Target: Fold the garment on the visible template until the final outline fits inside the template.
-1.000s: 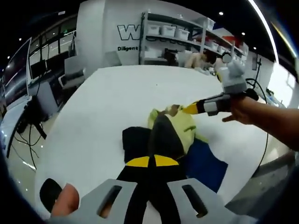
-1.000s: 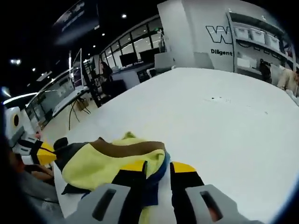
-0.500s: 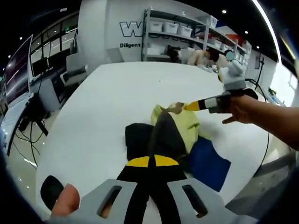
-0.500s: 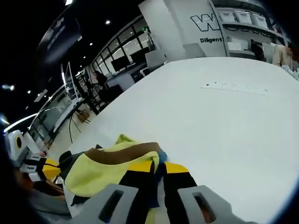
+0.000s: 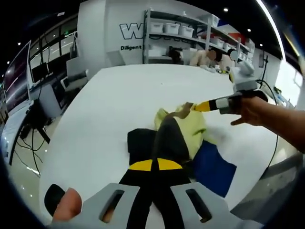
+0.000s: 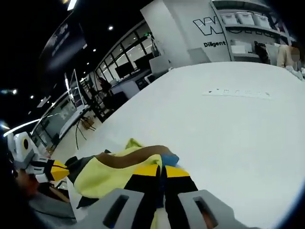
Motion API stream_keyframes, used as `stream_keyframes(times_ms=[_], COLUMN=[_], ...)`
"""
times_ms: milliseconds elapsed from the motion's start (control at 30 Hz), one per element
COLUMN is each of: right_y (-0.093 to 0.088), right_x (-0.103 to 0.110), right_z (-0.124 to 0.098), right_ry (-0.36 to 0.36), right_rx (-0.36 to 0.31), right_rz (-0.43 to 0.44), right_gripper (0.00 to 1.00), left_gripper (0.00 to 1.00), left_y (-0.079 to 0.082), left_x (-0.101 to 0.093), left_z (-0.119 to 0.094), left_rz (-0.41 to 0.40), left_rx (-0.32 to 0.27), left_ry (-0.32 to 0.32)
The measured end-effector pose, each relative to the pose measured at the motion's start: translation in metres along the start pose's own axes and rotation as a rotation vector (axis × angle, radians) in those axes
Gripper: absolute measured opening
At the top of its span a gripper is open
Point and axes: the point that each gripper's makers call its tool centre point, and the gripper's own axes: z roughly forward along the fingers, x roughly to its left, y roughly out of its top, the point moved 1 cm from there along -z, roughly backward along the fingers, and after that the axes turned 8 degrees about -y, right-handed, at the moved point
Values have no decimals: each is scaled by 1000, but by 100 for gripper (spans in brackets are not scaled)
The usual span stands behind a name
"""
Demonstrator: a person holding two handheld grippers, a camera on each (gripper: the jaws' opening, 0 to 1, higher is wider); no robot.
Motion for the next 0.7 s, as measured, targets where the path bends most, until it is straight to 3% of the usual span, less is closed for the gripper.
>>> stream_keyframes(times_ms=[367, 700], right_y=[17, 29], right_x=[-27, -83], right_z=[-37, -85], right_ry=[-75, -205], right_rx=[-81, -149], right_rz=[-41, -19], right_gripper=[0, 0], left_gripper=[0, 0], left_y=[28, 59], left_x=[-17, -52], left_z=[15, 46], left_rz=[88, 185], left_rx=[-26, -60], left_ry=[-44, -112])
